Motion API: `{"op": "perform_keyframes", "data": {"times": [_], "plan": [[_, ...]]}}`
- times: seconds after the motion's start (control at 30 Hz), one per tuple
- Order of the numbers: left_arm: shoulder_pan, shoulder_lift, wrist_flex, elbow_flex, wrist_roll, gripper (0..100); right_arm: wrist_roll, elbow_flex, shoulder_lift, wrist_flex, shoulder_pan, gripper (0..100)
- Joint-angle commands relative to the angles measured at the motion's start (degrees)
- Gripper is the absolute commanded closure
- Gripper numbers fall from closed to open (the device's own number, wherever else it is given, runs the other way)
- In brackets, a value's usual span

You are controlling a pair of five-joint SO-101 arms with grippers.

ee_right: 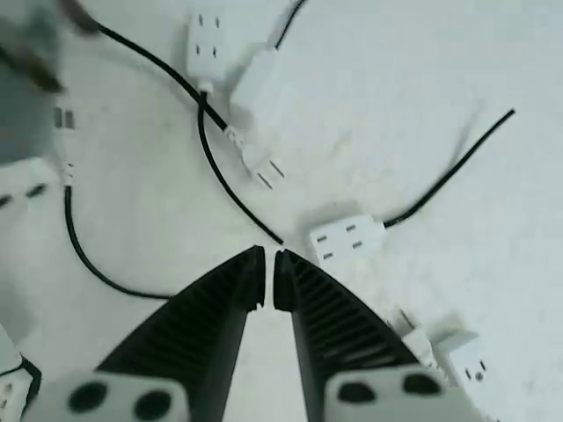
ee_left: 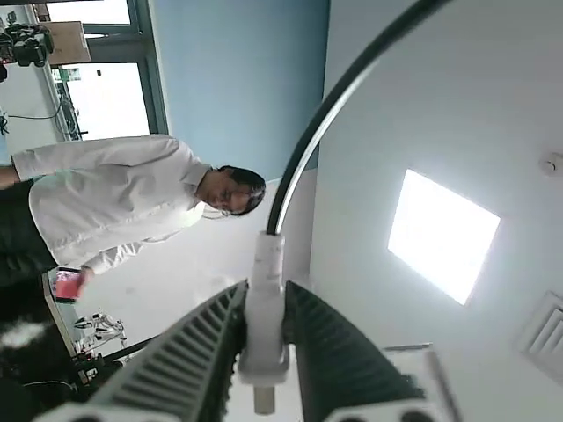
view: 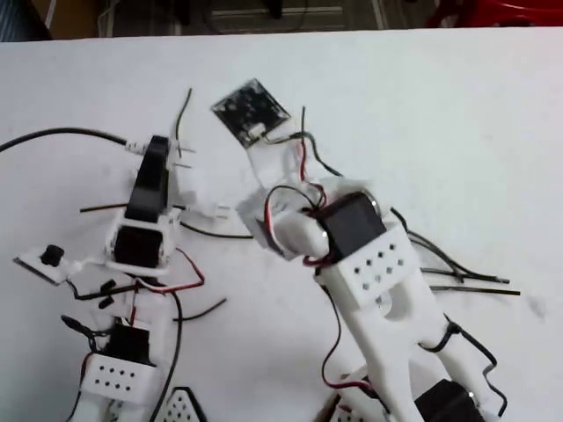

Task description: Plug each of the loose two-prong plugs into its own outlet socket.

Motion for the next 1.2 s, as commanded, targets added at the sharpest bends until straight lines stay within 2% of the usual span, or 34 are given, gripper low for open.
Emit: {"op": "perform_keyframes", "data": {"times": [0.0,0.17,0.4,0.53,0.83,1.17], "plan": [[-0.5,-0.7,-1.0,-0.3,0.3,97,-0.4,-6.9,1.1,-0.4,-2.3,97.2],[-0.5,-0.7,-1.0,-0.3,0.3,98,-0.4,-18.8,14.0,5.0,-3.6,98.1],[-0.7,-0.7,-1.0,-0.3,0.3,98,-0.4,-46.2,32.1,16.2,-3.6,98.1],[-0.7,-0.7,-1.0,-0.3,0.3,98,-0.4,-56.9,38.7,16.5,-3.5,98.1],[-0.4,-0.7,-0.8,-0.3,0.3,98,-0.4,-67.3,46.0,16.4,-2.2,98.1],[-0.4,-0.7,-0.8,-0.3,0.3,98,-0.3,-72.6,47.3,16.3,-2.4,98.1]]}}
